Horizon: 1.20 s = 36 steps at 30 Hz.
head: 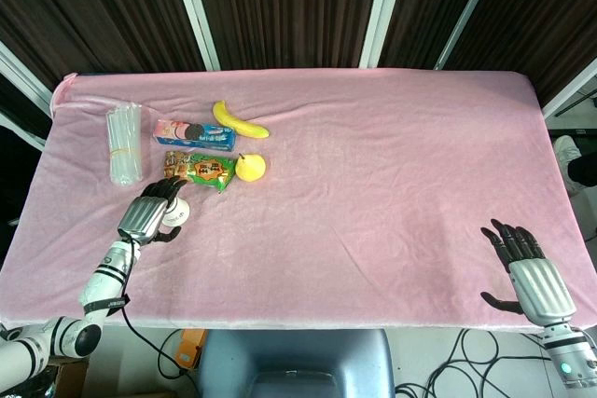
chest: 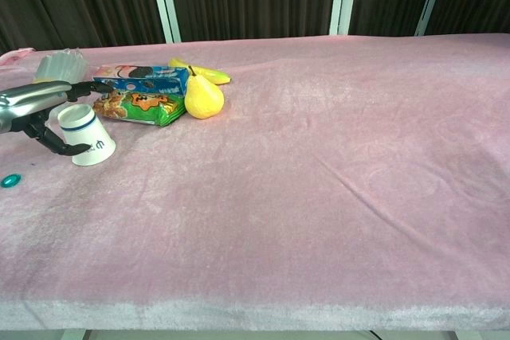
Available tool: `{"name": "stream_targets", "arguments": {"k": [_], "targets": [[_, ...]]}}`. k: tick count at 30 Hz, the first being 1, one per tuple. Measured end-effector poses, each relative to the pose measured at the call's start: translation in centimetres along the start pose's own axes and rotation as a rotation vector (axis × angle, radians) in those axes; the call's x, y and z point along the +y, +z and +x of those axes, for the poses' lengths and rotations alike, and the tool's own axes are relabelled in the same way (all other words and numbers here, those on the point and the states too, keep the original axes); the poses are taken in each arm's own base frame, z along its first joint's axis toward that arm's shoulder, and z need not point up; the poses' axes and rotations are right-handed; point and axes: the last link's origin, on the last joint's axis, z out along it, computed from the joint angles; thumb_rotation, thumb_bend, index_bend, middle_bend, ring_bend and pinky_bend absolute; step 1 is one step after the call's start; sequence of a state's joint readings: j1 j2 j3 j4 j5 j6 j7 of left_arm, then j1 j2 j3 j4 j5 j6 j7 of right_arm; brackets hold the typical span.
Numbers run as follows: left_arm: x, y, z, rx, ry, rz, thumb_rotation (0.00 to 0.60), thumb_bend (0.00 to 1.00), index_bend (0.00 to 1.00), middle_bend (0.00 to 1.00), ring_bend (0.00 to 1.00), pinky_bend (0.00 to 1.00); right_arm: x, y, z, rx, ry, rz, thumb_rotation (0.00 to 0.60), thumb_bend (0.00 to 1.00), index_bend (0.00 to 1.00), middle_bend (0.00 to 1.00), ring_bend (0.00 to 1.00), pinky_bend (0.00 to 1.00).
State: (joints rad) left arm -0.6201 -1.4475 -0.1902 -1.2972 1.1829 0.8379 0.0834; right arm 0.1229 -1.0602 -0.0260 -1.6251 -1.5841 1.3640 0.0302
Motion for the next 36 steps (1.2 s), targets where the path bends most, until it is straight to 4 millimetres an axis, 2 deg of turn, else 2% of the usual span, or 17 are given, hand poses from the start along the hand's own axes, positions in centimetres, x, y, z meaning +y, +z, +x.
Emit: {"name": "stream_targets", "arguments": {"k": [6,9,13,15,23,26,31,36], "targets": [[0.1,0.1,-0.1,0.013,-0.005,-0.002,0.600,0.34,0.00,0.02,0.00,0.14,-0.1,0.0,0.0,-0.001,0.001,0.004,0.600,0.25,0.00,0.00,0.00,0.00],[0.0,0.3,-0.1,0.023,-0.004,-0.001,0.600,0.34,0.02,0.08,0.04,0.21,-0.1,0.0,0.0,0.000,0.000,0.005,0.600,0.25,0.00,0.00,0.00,0.00],[-0.4,0.5,-0.4,0.010,0.003,0.011,0.600,0.35,0.12,0.19,0.13,0.34,0.0,-0.1,0.1,0.001,0.003,0.002,0.600,0.25,0.00,0.00,0.00,0.00],[-0.7,0.7,-0.5,0.009,0.002,0.020,0.600,0.35,0.20,0.27,0.20,0.42,0.1,-0.1,0.1,0.000,0.008,0.001,0.600,0.25,0.00,0.00,0.00,0.00],[-1.0,1.4,-0.6,0.052,-0.019,0.018,0.600,0.36,0.41,0.47,0.39,0.59,0.1,-0.2,0.1,-0.007,0.011,0.004,0.600,0.25,0.00,0.00,0.00,0.00],[-0.9,1.3,-0.7,0.069,-0.021,0.004,0.600,0.36,0.44,0.50,0.42,0.62,0.1,-0.2,0.1,-0.005,0.012,0.004,0.600,0.25,0.00,0.00,0.00,0.00],[-1.1,0.3,-0.3,0.097,-0.014,-0.012,0.600,0.36,0.44,0.51,0.42,0.62,0.1,-0.2,0.0,-0.010,0.011,0.003,0.600,0.25,0.00,0.00,0.00,0.00],[-3.1,-2.4,0.5,0.125,0.021,0.013,0.600,0.36,0.44,0.50,0.41,0.61,-0.2,-0.1,-0.1,-0.010,0.012,0.013,0.600,0.25,0.00,0.00,0.00,0.00]]}}
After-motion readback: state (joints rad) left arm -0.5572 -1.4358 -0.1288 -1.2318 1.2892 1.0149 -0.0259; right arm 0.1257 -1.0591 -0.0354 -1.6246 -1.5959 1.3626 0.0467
